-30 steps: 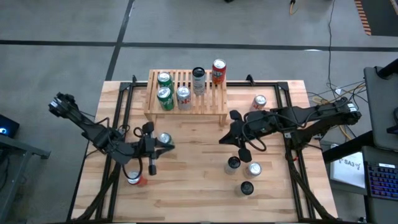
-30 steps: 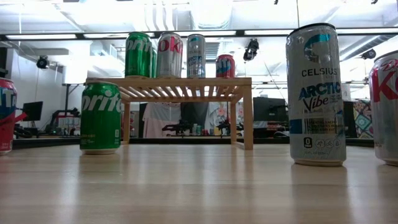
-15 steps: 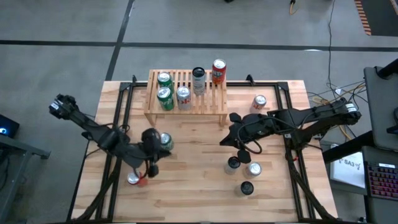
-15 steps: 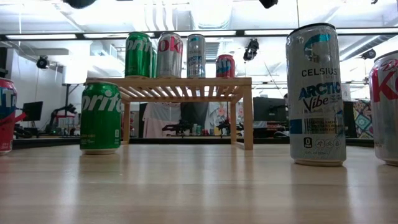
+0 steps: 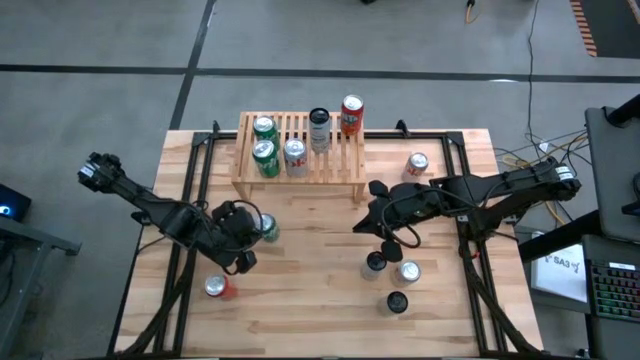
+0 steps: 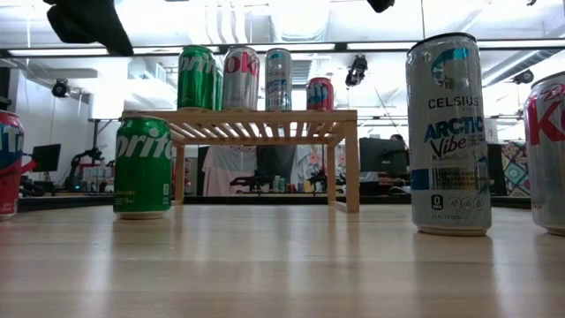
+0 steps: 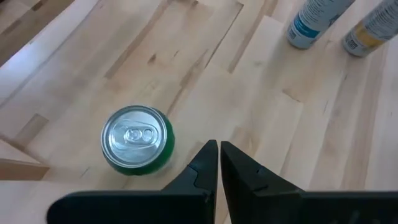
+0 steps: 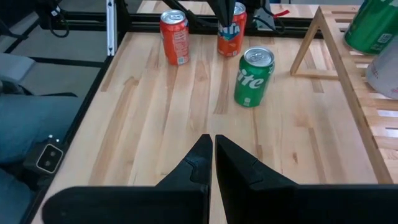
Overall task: Place canned beverage on shelf
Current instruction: Put the green soda can on the shelf
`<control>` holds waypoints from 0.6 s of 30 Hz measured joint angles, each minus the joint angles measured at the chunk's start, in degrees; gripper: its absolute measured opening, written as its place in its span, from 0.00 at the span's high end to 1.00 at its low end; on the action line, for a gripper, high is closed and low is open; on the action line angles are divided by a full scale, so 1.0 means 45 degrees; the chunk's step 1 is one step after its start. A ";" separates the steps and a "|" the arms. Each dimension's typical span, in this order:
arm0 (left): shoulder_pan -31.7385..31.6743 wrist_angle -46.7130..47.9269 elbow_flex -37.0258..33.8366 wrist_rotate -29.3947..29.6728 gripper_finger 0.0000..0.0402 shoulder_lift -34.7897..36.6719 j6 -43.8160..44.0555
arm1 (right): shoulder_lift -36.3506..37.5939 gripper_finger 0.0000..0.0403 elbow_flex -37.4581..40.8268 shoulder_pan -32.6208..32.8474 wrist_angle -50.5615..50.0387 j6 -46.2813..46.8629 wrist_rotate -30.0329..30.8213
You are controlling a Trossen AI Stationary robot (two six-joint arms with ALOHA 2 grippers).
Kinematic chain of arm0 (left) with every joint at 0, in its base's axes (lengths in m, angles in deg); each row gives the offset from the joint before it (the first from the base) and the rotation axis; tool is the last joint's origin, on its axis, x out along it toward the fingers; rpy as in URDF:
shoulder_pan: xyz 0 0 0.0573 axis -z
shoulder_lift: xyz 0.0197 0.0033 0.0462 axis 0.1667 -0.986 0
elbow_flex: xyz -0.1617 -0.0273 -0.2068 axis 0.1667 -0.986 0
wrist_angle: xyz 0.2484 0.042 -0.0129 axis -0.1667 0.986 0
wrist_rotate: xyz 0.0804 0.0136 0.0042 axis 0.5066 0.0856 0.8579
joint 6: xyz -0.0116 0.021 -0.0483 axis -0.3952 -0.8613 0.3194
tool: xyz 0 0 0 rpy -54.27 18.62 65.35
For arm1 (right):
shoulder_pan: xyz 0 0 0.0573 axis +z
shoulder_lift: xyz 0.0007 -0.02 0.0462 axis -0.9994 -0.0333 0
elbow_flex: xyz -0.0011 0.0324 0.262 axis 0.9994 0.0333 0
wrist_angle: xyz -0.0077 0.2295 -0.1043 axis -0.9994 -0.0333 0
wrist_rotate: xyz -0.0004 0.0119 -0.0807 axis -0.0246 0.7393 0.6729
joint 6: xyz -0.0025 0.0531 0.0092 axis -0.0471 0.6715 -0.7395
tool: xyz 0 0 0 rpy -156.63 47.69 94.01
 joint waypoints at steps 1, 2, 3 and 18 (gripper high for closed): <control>0.0000 0.0004 0.0000 0.0005 0.98 -0.0003 -0.0008 | 0.0000 0.98 0.0000 0.0000 0.0000 -0.0001 0.0000; 0.0000 0.0004 -0.0005 0.0025 0.96 -0.0010 -0.0032 | 0.0000 0.98 0.0000 0.0000 0.0000 -0.0004 -0.0003; 0.0000 0.0004 -0.0005 0.0057 0.93 -0.0010 -0.0118 | 0.0000 0.98 0.0000 0.0000 0.0000 -0.0005 0.0000; 0.0000 0.0075 -0.0010 0.1416 0.22 -0.0661 -0.1819 | 0.0000 0.98 0.0019 0.0000 -0.0012 -0.0010 -0.0010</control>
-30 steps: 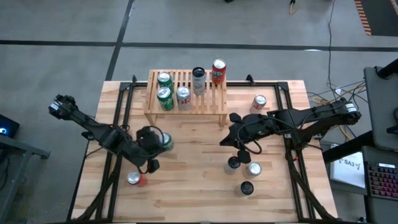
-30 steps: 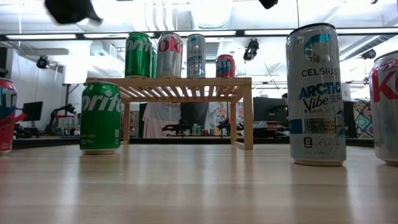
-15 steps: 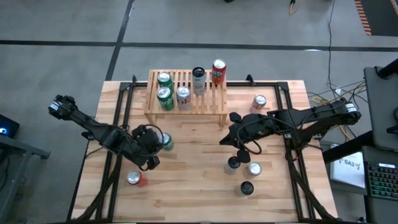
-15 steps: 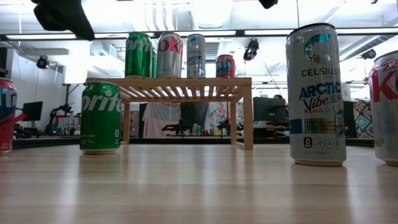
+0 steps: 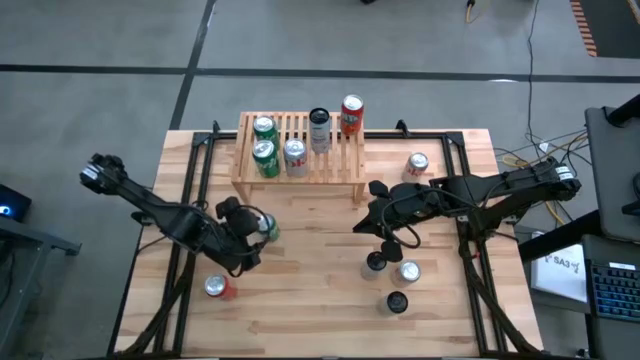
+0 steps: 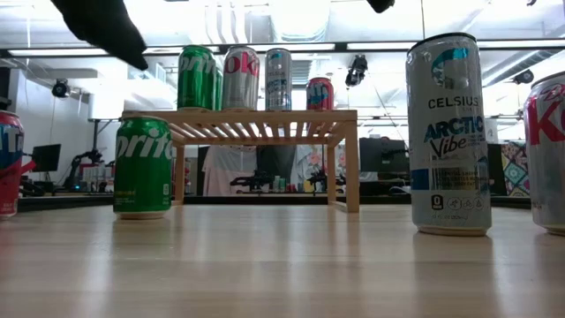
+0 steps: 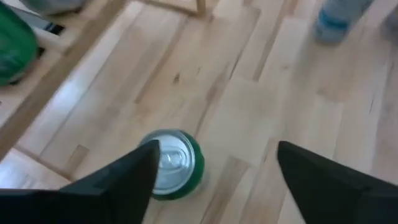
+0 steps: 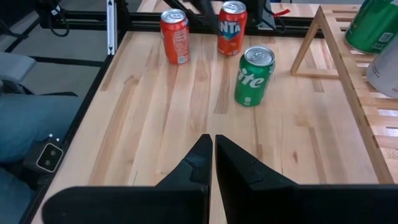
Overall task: Place canned beverage on shelf
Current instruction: Put the green soda can on the shelf
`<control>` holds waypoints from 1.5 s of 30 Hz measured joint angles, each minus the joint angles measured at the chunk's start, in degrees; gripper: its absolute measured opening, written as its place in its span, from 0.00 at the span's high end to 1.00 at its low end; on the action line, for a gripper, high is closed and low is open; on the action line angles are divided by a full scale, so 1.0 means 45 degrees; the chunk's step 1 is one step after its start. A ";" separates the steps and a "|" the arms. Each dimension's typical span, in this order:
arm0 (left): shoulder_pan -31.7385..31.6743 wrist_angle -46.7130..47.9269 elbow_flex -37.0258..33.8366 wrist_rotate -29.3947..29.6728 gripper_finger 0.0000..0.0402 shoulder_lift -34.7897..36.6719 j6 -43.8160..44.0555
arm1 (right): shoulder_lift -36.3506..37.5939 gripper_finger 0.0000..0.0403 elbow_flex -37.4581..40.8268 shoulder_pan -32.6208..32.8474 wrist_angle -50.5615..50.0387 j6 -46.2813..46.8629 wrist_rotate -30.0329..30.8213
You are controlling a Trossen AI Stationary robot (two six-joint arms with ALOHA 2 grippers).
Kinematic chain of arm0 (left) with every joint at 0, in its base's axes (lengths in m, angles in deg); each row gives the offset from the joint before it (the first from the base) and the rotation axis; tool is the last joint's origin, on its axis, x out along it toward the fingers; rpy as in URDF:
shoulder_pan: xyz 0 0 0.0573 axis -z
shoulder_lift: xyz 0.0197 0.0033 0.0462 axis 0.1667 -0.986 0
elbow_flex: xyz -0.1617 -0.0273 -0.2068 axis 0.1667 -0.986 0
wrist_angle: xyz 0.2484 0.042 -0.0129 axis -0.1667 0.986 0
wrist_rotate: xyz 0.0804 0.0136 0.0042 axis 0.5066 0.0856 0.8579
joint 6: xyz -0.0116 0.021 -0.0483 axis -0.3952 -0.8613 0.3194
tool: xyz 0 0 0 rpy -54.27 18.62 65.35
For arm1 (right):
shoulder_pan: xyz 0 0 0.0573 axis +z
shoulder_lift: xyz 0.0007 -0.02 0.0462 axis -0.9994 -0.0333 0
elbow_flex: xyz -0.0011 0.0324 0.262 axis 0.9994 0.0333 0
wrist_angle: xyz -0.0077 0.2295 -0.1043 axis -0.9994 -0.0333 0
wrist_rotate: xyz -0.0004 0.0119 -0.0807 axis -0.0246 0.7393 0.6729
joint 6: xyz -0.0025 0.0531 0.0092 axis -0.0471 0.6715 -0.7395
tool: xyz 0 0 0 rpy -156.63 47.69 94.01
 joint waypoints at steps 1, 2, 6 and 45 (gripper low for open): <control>0.0000 0.0100 -0.0005 -0.0041 0.19 -0.0146 -0.0048 | 0.0000 0.98 0.0009 0.0000 -0.0006 -0.0004 0.0000; 0.0000 0.0249 -0.0009 -0.0041 0.16 -0.0292 -0.0056 | 0.0000 0.98 0.0010 0.0000 -0.0012 -0.0005 -0.0003; -0.0085 0.0566 -0.0014 0.0284 0.09 -0.0945 0.0215 | 0.0000 0.98 0.0010 0.0000 -0.0004 -0.0090 -0.0005; -0.1137 -0.1591 -0.2634 0.0696 0.10 -0.1685 0.0314 | 0.0000 0.98 0.0025 0.0000 0.0002 0.0004 -0.0014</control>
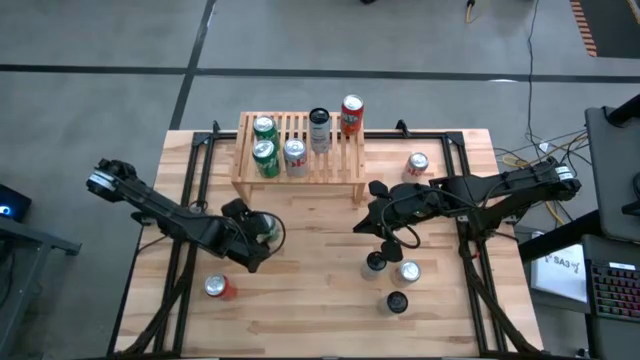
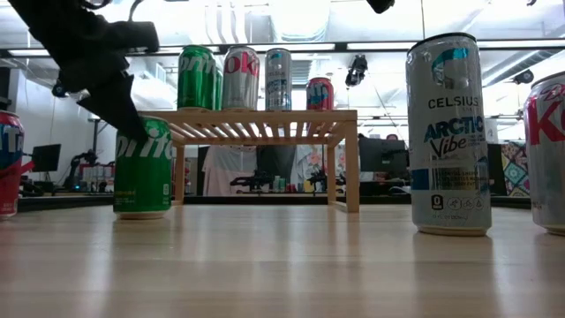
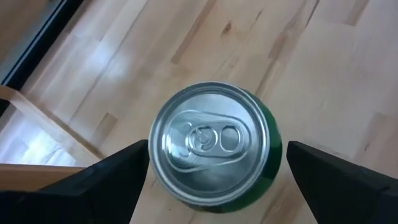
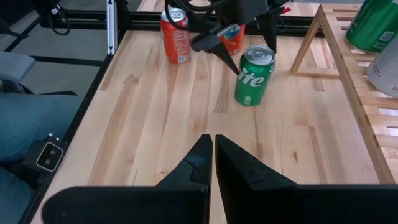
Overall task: Place canned beverage on shelf
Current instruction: Put the green soda can on the shelf
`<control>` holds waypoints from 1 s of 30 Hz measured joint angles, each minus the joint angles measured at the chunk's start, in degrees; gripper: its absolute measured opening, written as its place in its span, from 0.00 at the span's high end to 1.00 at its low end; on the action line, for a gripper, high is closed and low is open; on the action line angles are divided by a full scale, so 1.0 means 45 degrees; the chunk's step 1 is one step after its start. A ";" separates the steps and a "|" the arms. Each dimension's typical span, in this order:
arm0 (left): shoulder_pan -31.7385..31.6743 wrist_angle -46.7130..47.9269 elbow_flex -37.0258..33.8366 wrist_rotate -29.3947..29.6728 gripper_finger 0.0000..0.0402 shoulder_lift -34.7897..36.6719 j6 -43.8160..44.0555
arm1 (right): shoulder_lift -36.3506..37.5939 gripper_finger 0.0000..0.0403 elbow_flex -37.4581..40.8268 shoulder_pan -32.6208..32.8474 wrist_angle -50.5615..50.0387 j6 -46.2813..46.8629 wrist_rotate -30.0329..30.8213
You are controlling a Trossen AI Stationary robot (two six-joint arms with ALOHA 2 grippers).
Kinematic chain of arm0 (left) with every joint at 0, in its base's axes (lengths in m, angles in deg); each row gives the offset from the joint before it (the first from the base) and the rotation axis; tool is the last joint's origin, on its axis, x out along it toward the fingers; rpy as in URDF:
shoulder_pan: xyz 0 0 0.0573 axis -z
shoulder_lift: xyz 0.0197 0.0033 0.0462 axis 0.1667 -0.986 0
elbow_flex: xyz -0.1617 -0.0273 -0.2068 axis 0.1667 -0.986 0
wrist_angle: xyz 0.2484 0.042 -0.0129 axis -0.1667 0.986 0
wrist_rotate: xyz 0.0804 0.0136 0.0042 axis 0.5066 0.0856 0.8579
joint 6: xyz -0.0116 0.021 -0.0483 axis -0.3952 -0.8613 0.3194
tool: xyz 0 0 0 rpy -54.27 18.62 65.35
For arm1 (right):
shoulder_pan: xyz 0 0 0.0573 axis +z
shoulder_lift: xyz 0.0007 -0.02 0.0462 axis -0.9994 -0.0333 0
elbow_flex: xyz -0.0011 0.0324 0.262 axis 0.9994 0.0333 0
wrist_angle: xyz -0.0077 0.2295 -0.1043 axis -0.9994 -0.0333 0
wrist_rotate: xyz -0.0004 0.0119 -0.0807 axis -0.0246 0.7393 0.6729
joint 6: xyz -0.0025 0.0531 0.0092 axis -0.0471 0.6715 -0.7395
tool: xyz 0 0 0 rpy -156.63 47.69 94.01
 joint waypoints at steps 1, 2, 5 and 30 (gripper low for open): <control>0.0000 -0.0275 -0.0141 0.0148 0.10 0.0000 0.0003 | 0.0000 0.98 0.0000 0.0000 0.0000 0.0000 0.0005; 0.0000 -0.0554 -0.0278 0.0247 0.10 0.0000 0.0002 | 0.0000 0.98 0.0000 -0.0001 0.0000 0.0000 0.0005; 0.0000 -0.0920 -0.0586 0.0485 0.10 -0.0016 0.0005 | 0.0000 0.98 0.0000 0.0000 0.0005 0.0000 0.0005; 0.0844 0.0704 0.3442 -0.0589 0.30 -0.0019 0.0117 | 0.0000 0.98 0.0000 0.0000 -0.0005 -0.0158 0.0000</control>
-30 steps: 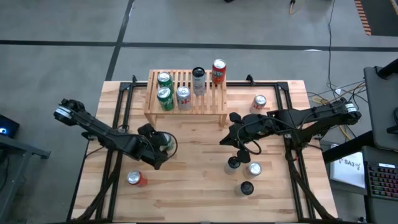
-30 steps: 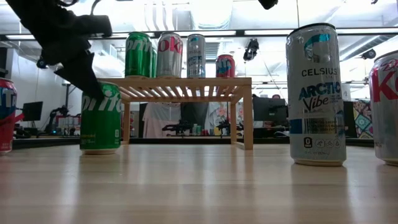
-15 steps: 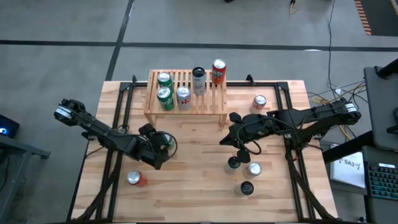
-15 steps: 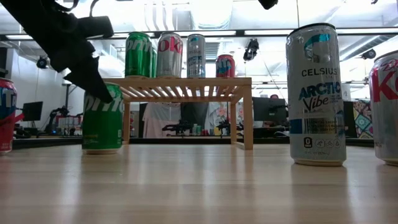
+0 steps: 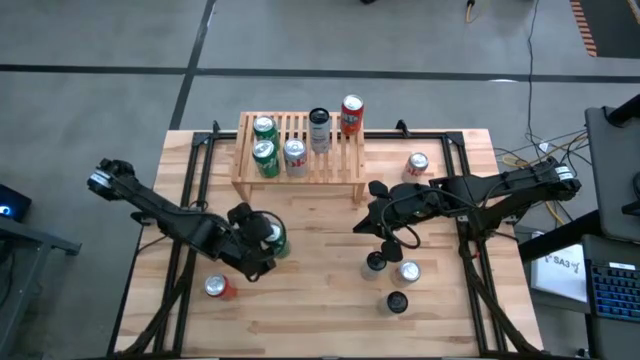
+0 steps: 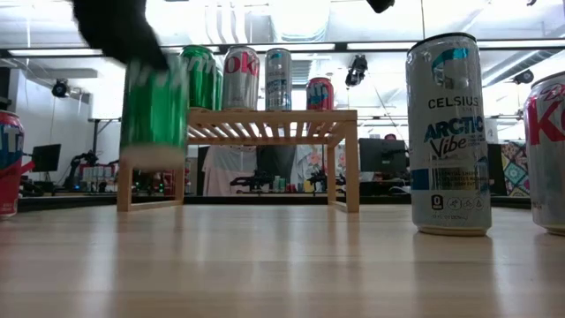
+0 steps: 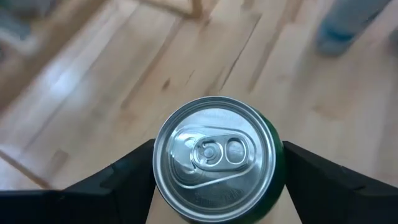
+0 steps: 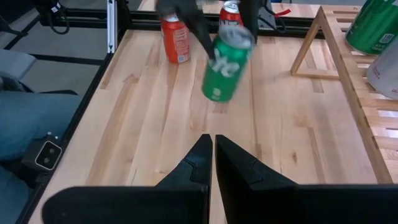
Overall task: Place canned beverage on shelf
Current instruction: Put the green soda can on the shelf
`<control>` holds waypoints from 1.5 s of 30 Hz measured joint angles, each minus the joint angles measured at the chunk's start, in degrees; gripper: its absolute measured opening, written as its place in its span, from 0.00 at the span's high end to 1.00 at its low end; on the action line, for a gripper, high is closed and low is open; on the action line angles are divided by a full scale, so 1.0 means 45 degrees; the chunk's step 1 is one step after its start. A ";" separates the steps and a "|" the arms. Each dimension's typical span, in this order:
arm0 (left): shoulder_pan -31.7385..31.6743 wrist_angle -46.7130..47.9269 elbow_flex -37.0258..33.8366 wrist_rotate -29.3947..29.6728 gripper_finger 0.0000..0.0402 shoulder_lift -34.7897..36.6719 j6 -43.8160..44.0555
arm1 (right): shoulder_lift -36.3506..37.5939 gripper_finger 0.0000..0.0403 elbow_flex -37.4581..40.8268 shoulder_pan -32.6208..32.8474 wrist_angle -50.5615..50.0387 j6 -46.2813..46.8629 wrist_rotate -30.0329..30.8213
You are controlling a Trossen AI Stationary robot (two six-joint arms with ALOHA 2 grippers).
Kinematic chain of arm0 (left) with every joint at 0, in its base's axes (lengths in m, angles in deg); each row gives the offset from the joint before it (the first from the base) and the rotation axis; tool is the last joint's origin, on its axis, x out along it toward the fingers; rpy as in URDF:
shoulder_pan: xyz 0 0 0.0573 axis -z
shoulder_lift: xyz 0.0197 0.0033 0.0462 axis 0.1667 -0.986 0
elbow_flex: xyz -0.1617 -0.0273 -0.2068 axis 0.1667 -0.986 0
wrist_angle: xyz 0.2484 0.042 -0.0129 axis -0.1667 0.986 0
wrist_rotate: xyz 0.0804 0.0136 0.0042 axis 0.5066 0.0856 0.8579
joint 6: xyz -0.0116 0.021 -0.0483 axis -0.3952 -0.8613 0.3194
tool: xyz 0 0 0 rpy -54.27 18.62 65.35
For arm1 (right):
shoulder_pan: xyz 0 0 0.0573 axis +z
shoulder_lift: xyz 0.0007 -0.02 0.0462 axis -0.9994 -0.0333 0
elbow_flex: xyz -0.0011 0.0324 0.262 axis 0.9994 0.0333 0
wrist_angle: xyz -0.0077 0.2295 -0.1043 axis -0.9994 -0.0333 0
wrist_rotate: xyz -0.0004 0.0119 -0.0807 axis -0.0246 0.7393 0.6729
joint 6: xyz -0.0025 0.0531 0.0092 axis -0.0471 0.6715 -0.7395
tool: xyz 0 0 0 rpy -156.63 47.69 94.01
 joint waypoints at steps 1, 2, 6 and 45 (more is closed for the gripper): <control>0.0107 0.0442 0.0541 0.0061 0.30 0.0000 -0.0011 | 0.0000 0.98 0.0000 0.0000 0.0002 -0.0065 0.0003; 0.0201 0.1014 0.1135 0.0172 0.30 0.0000 -0.0029 | 0.0000 0.98 0.0000 0.0000 0.0000 -0.0123 0.0000; 0.0361 0.3136 0.3290 0.0948 0.30 0.0005 -0.0544 | 0.0000 0.98 0.0000 0.0000 0.0000 -0.0221 -0.0005; -0.4384 0.6528 1.3612 0.3835 0.30 0.0039 -0.9178 | 0.0000 0.98 0.0000 0.0000 0.0010 -0.1151 0.0005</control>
